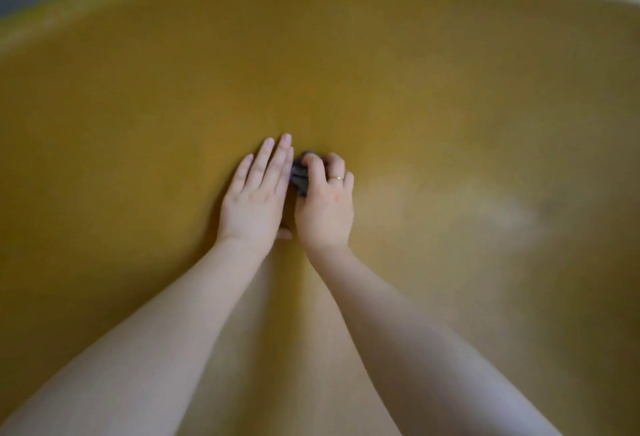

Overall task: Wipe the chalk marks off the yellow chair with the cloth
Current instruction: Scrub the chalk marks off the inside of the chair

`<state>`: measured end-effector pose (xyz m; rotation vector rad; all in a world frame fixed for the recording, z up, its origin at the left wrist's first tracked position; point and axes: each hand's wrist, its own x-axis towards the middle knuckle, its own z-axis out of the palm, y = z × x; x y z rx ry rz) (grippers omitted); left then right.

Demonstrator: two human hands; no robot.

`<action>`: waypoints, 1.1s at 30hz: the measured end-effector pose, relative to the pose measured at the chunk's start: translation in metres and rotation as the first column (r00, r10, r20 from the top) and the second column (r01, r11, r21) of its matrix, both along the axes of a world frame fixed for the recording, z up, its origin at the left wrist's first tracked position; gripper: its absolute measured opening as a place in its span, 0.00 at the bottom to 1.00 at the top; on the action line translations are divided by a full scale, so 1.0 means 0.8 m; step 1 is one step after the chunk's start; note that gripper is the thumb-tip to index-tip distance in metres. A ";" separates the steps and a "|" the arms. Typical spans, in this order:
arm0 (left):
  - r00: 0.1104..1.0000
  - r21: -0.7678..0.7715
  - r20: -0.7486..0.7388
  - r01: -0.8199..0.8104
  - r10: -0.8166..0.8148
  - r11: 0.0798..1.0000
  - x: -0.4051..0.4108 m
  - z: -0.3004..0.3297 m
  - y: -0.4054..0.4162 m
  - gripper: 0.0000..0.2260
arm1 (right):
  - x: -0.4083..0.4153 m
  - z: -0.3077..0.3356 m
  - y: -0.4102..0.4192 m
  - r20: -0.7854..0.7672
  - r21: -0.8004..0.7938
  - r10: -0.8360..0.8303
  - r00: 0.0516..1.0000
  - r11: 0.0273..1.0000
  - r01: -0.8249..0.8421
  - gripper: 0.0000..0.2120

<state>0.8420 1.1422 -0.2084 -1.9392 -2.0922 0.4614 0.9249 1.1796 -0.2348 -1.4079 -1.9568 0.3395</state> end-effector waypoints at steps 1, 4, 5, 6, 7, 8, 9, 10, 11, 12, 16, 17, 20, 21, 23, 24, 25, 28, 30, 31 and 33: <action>1.000 0.013 0.002 0.002 -0.002 1.000 -0.001 -0.001 -0.001 0.58 | 0.008 0.001 0.005 0.027 0.000 0.012 1.000 1.000 -0.012 0.17; 0.999 -0.011 0.034 -0.010 0.011 1.000 -0.001 0.000 0.000 0.58 | 0.059 0.014 0.033 0.111 0.021 -0.038 0.993 0.999 0.035 0.20; 0.999 -0.033 0.041 -0.018 0.019 0.999 0.000 0.001 0.001 0.58 | 0.079 0.020 0.046 0.119 0.026 -0.084 0.989 0.996 0.082 0.24; 0.998 -0.065 0.049 -0.022 0.025 0.998 0.003 0.003 0.002 0.57 | 0.099 0.028 0.057 0.121 0.027 -0.155 0.981 0.988 0.152 0.25; 0.998 -0.091 0.049 -0.024 0.029 0.996 0.005 0.005 0.002 0.57 | 0.120 0.037 0.069 0.110 0.023 -0.236 0.966 0.972 0.235 0.24; 0.999 -0.104 0.034 -0.024 0.028 0.994 0.005 0.006 0.002 0.57 | 0.140 0.046 0.078 0.086 0.020 -0.328 0.941 0.945 0.327 0.23; 1.000 -0.107 0.010 -0.015 0.016 0.994 0.006 0.010 0.004 0.59 | 0.159 0.054 0.086 0.060 0.018 -0.412 0.909 0.911 0.411 0.22; 1.000 -0.096 -0.012 0.000 -0.001 0.995 0.007 0.013 0.006 0.61 | 0.175 0.060 0.092 0.052 0.023 -0.472 0.880 0.881 0.472 0.22; 1.000 -0.091 -0.026 0.014 -0.016 0.996 0.008 0.015 0.008 0.61 | 0.186 0.063 0.095 0.060 0.027 -0.509 0.859 0.861 0.508 0.22; 0.999 -0.106 -0.030 0.027 -0.030 0.994 0.009 0.017 0.010 0.61 | 0.193 0.064 0.096 0.064 0.013 -0.529 0.846 0.848 0.529 0.23; 0.996 -0.185 0.004 0.086 -0.087 0.979 0.010 0.013 0.020 0.57 | 0.177 0.044 0.071 0.099 -0.121 -0.547 0.831 0.823 0.555 0.23; 0.995 -0.194 0.010 0.094 -0.094 0.977 0.010 0.012 0.020 0.57 | 0.169 0.029 0.054 0.151 -0.151 -0.495 0.856 0.844 0.515 0.22; 0.988 -0.118 0.044 0.154 -0.150 0.981 0.018 0.009 0.012 0.56 | 0.146 -0.018 -0.020 0.350 -0.161 -0.160 0.923 0.960 0.228 0.18; 0.978 -0.073 0.079 0.201 -0.195 0.977 0.023 0.004 0.007 0.52 | 0.143 -0.032 -0.047 0.394 -0.171 -0.051 0.917 0.977 0.128 0.18; 0.940 0.015 0.160 0.305 -0.303 0.952 0.036 -0.007 0.001 0.43 | 0.142 -0.047 -0.090 0.454 -0.221 0.094 0.886 0.975 0.009 0.17; 0.923 0.029 0.191 0.333 -0.333 0.942 0.042 -0.014 -0.003 0.42 | 0.146 -0.048 -0.104 0.463 -0.242 0.148 0.874 0.970 -0.035 0.17; 0.914 0.007 0.226 0.345 -0.338 0.939 0.051 -0.012 -0.004 0.42 | 0.151 -0.045 -0.112 0.480 -0.246 0.199 0.854 0.965 -0.087 0.17; 0.910 -0.153 0.279 0.358 -0.307 0.921 0.081 -0.005 -0.003 0.46 | 0.181 -0.034 -0.087 0.602 -0.163 0.287 0.745 0.958 -0.237 0.15; 0.901 -0.327 0.306 0.402 -0.307 0.855 0.098 -0.010 -0.001 0.45 | 0.213 -0.022 -0.038 0.679 -0.059 0.170 0.714 0.982 -0.178 0.12; 0.900 -0.382 0.314 0.410 -0.301 0.828 0.105 -0.011 0.000 0.45 | 0.232 -0.012 -0.009 0.701 0.007 0.079 0.709 0.993 -0.118 0.12; 0.889 -0.392 0.339 0.432 -0.308 0.812 0.119 -0.019 -0.002 0.46 | 0.275 0.012 0.037 0.732 0.141 -0.050 0.680 0.987 -0.079 0.13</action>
